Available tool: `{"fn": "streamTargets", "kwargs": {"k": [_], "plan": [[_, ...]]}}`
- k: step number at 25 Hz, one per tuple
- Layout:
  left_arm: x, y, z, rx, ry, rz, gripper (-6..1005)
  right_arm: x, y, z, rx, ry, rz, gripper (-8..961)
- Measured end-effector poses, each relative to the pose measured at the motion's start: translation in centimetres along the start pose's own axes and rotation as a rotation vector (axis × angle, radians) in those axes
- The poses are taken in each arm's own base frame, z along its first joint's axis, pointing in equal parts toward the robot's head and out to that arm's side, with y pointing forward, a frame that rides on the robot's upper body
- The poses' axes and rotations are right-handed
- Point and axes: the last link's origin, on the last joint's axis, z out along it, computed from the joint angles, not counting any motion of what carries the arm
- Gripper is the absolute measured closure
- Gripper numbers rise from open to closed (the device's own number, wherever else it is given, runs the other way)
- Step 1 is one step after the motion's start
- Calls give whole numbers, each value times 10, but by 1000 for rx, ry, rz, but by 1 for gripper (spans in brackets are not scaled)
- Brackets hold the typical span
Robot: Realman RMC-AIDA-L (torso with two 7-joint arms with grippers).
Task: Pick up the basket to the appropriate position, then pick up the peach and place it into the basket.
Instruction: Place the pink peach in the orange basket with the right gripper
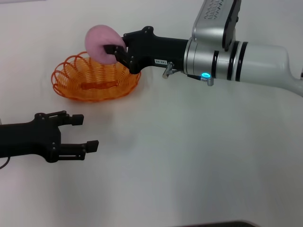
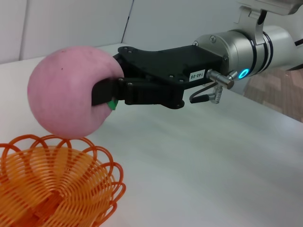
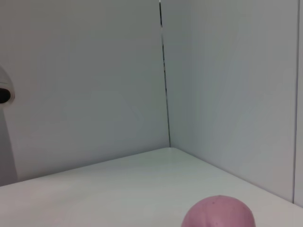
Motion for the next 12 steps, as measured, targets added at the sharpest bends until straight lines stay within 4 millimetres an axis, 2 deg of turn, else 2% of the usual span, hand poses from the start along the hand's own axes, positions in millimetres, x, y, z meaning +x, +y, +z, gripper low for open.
{"fn": "streamTargets", "kwargs": {"k": [12], "plan": [[1,0,0,-1,1,0,112,1,1,1,-3,4,11,848]]}}
